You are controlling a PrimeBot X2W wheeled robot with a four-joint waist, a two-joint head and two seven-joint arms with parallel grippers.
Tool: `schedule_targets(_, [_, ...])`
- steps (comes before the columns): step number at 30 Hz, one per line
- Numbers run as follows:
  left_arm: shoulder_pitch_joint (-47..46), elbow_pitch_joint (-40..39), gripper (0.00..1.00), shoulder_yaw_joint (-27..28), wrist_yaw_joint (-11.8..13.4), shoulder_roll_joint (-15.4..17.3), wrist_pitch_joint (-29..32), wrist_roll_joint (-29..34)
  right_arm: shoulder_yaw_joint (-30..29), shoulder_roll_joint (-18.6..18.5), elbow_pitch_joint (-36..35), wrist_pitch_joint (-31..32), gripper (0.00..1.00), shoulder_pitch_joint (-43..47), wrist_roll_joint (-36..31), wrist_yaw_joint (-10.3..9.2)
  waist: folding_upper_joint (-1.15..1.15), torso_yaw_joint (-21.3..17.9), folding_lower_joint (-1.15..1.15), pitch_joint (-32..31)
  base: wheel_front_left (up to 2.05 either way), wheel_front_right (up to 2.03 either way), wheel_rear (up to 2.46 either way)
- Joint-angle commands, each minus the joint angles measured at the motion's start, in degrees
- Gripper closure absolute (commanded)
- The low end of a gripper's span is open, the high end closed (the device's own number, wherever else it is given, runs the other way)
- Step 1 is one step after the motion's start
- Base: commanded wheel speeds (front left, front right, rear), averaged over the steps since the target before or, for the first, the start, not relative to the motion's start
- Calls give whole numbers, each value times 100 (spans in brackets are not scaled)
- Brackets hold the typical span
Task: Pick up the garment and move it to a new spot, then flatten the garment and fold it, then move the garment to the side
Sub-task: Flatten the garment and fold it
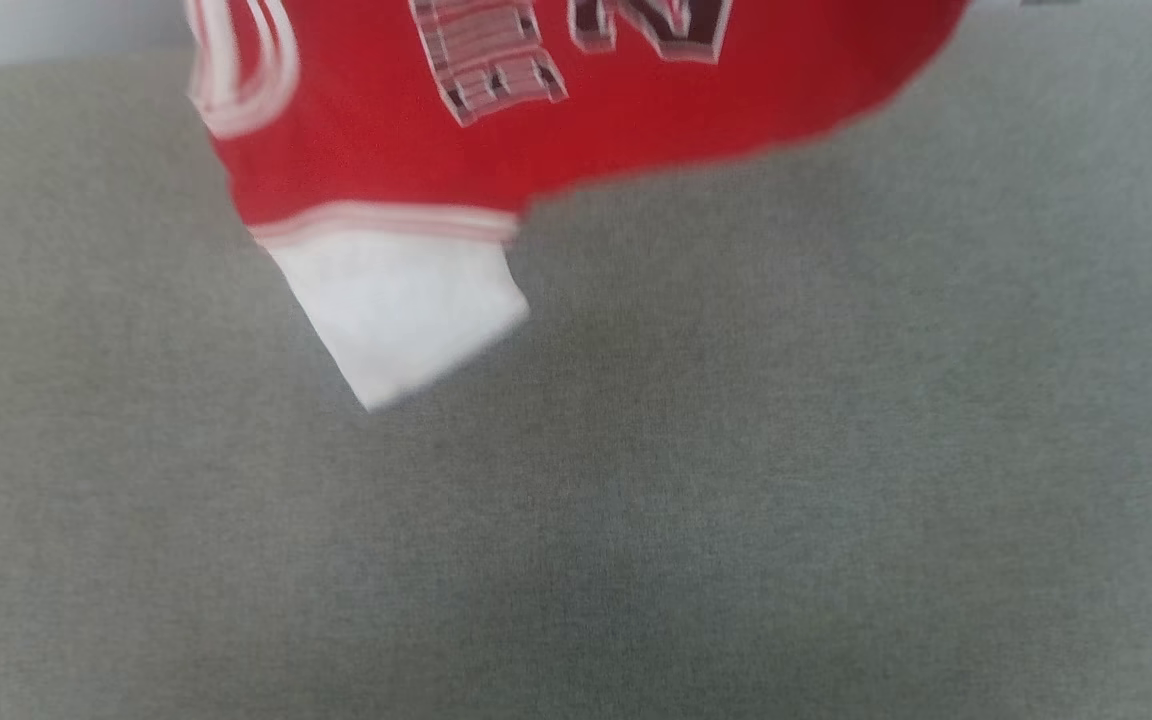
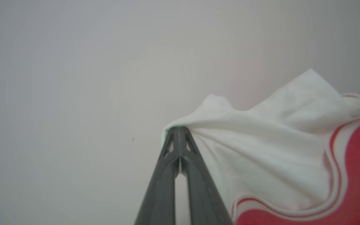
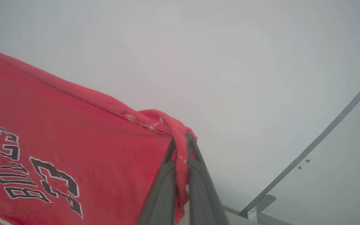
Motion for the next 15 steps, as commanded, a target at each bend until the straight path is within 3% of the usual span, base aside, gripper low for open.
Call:
schedule_targets(1, [-268, 146, 100, 14, 104, -29, -295, 183, -4, 57, 135, -225, 100, -191, -128, -11, 0, -16, 0, 423, 0, 0, 0])
schedule_targets(7, [-1217, 711, 100, 105, 442, -250, -1691, 628, -71, 273, 759, -1536, 100, -905, -822, -11, 0, -10, 0, 1018, 0, 0, 0])
schedule_targets(11, [-1618, 836, 100, 135, 516, -356, -2126, 835, -98, 410, 1093, -2213, 100, -1208, -1206, -11, 0, 22, 0, 1212, 0, 0, 0])
schedule_targets(15, [-1765, 445, 100, 322, 444, -420, -2232, 1036, -81, 636, 1514, -2684, 100, -1433, -1536, -11, 0, 96, 0, 1387, 0, 0, 0])
